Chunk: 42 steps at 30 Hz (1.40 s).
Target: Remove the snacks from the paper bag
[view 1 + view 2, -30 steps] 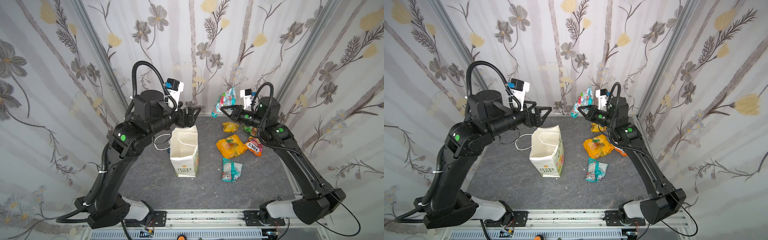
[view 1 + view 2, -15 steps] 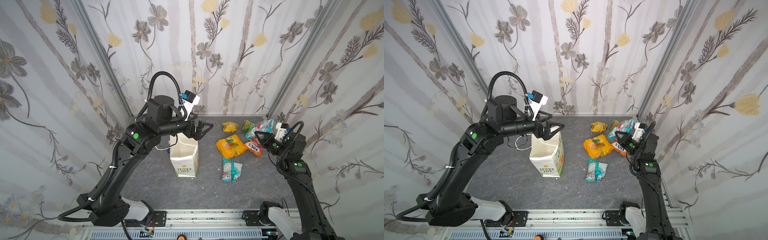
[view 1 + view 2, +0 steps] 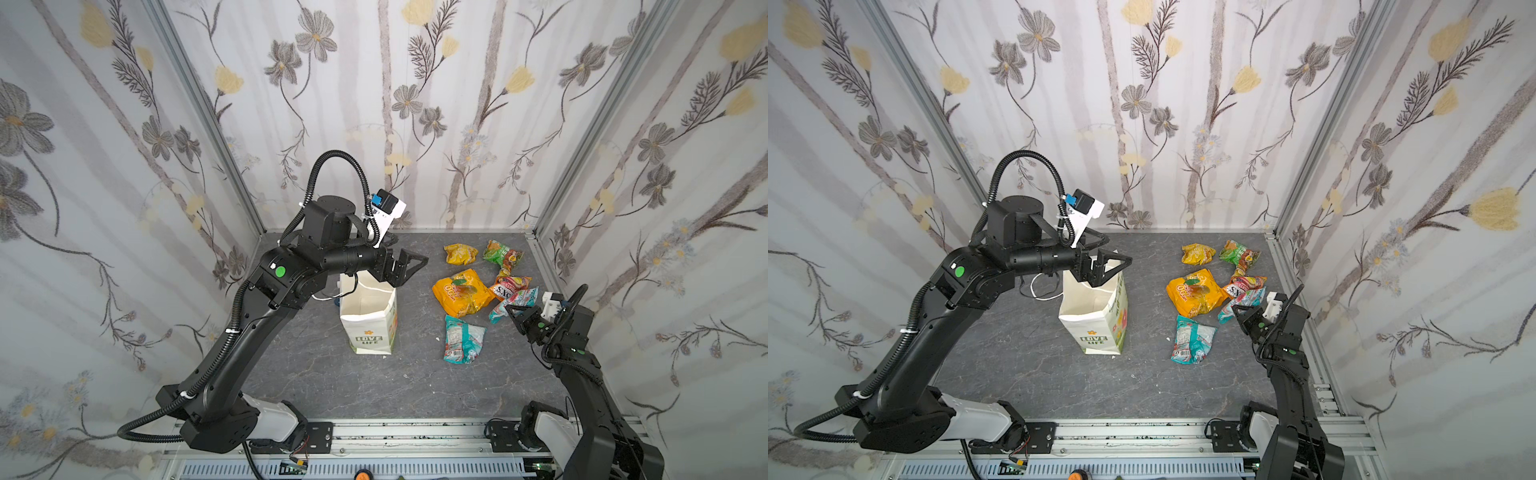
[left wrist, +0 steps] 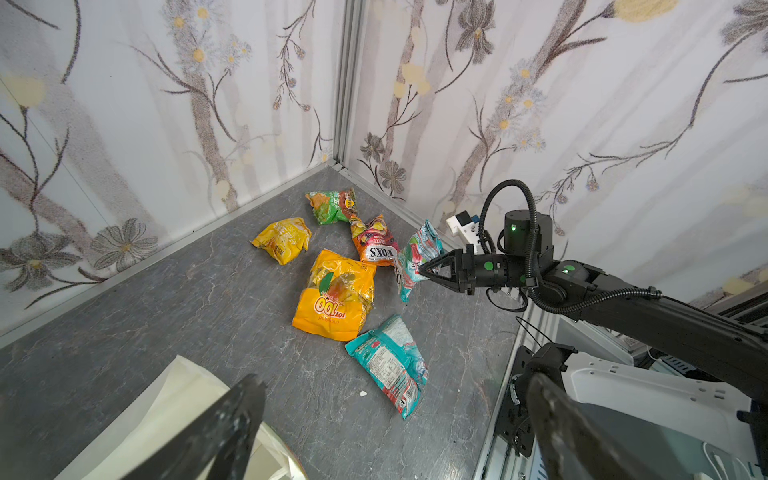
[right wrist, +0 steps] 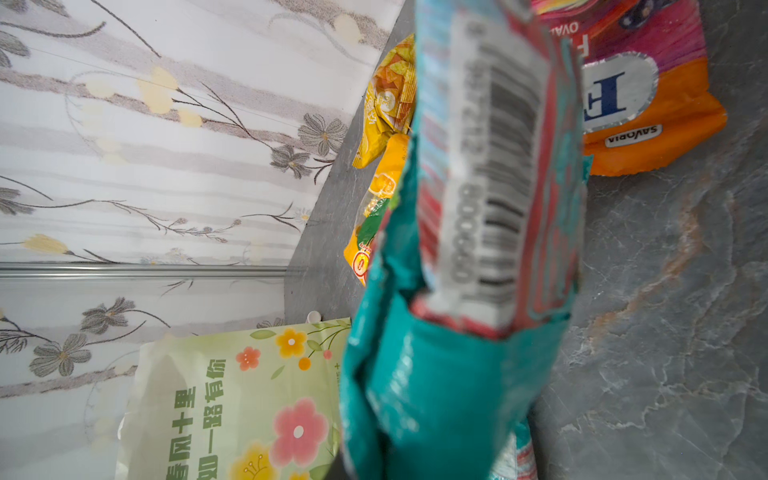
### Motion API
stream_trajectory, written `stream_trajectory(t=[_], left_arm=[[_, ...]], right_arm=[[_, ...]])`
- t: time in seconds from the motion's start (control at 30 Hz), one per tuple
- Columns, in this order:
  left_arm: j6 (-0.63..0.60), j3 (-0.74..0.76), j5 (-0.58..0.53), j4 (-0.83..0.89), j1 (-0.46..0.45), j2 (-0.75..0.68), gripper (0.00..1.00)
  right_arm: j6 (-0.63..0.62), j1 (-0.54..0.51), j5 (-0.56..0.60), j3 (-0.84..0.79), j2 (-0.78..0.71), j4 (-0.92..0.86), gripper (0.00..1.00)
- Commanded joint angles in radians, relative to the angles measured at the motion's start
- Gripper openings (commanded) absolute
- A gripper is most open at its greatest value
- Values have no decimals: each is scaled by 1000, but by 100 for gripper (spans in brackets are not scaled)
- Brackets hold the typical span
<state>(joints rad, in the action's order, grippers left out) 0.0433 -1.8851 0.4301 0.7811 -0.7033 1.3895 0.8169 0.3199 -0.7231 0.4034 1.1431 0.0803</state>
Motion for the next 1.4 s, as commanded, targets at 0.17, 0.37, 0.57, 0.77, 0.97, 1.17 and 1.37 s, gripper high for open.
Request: stream_trajectory(t=[0.17, 0.37, 0.57, 0.77, 0.97, 1.17, 1.37], left_arm=[[-16, 23, 30, -51, 1, 3, 100], [-12, 50, 34, -69, 1, -2, 100], [-13, 74, 29, -90, 1, -9, 100], [-23, 83, -21, -94, 1, -15, 100], [-45, 101, -130, -117, 1, -37, 100], [-52, 108, -125, -152, 5, -42, 100], [-49, 90, -66, -151, 9, -23, 100]], right_arm=[[-48, 3, 5, -105, 39, 154, 0], [-53, 3, 104, -213, -83, 36, 15], [-11, 4, 305, -270, -272, -174, 33], [27, 3, 384, -280, -433, -327, 65], [97, 2, 460, -172, -541, -542, 98], [145, 4, 474, -6, -540, -570, 99], [110, -16, 433, 216, -395, -478, 99]])
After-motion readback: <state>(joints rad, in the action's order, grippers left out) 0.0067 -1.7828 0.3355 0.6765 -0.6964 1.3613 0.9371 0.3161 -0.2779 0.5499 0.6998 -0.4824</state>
